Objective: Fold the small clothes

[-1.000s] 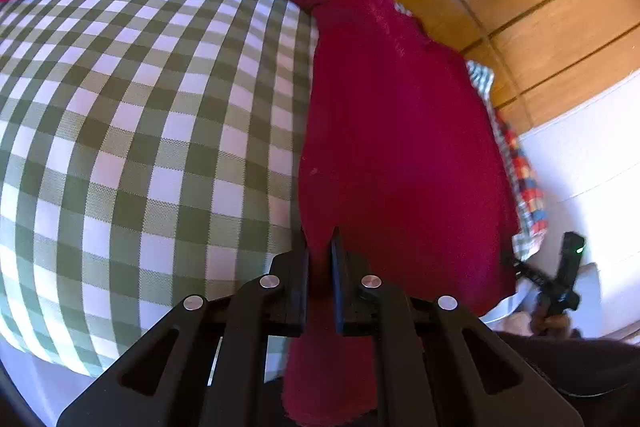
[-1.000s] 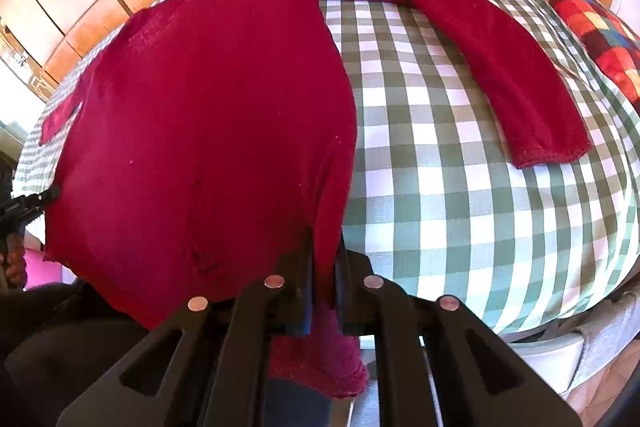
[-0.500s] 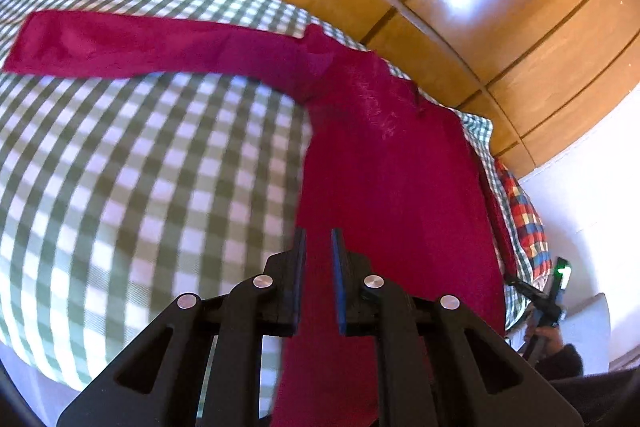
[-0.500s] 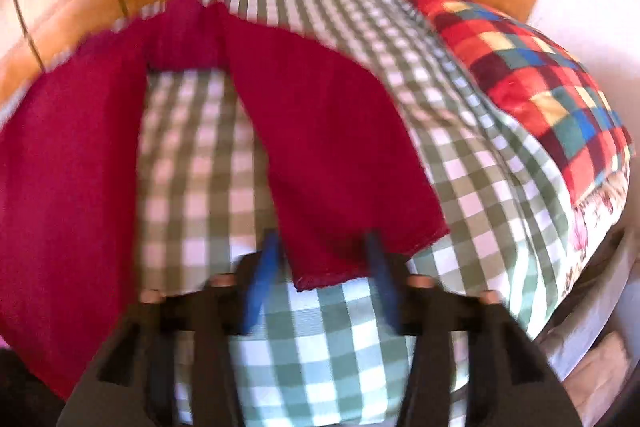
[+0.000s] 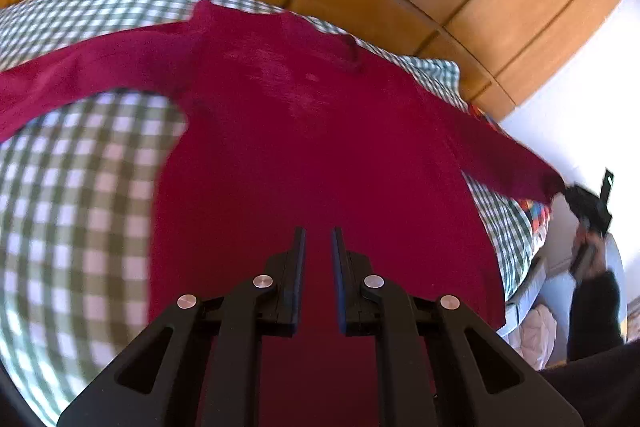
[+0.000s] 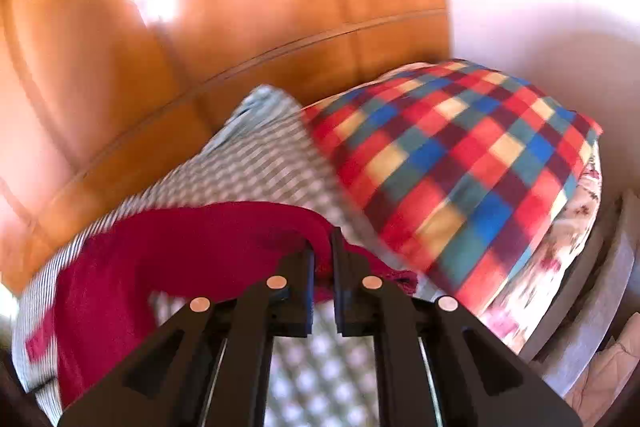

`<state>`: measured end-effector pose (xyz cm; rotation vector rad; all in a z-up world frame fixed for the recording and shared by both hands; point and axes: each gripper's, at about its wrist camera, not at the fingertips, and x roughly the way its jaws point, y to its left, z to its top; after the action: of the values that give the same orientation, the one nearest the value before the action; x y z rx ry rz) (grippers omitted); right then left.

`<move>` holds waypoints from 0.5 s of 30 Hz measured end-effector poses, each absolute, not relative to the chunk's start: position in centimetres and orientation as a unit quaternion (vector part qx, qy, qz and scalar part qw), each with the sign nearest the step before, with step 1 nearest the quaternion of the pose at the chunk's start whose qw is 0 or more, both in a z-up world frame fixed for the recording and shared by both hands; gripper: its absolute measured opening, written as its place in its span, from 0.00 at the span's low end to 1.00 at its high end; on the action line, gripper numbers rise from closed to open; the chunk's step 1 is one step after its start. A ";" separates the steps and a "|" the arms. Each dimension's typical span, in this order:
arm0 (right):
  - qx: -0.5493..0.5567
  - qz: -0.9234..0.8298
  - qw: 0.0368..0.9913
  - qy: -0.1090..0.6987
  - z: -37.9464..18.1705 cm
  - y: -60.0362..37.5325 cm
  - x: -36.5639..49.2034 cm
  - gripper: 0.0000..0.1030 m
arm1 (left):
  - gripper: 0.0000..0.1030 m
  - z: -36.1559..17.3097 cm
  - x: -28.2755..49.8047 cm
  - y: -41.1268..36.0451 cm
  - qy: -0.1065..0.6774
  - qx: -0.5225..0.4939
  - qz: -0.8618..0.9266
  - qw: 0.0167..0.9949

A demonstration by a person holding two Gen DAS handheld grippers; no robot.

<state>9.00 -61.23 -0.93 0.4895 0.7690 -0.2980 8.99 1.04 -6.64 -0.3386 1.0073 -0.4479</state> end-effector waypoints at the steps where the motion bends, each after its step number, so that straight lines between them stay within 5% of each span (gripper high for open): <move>1: 0.227 -0.165 0.883 0.376 -1.4 -62.4 10.1 0.06 | 0.10 -6.7 9.1 0.5 0.478 -0.156 -0.217 0.837; 12: 0.202 -0.248 0.828 0.461 -9.4 -68.1 17.7 0.11 | 0.10 -9.2 10.9 -4.9 0.520 -0.100 -0.241 0.814; 13: 0.196 -0.249 0.831 0.458 -9.1 -67.9 17.7 0.25 | 0.10 -9.3 11.0 -4.9 0.519 -0.105 -0.241 0.813; 14: 0.192 -0.254 0.832 0.455 -8.8 -67.7 17.5 0.53 | 0.10 -9.1 11.1 -4.7 0.516 -0.110 -0.242 0.814; 15: 0.183 -0.266 0.837 0.442 -8.1 -67.5 17.1 0.63 | 0.10 -9.0 11.1 -4.6 0.513 -0.114 -0.243 0.815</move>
<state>17.07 -67.49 -8.07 0.3879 0.9360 -0.5629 11.14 -4.58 -8.98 -0.2429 1.0949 -0.5173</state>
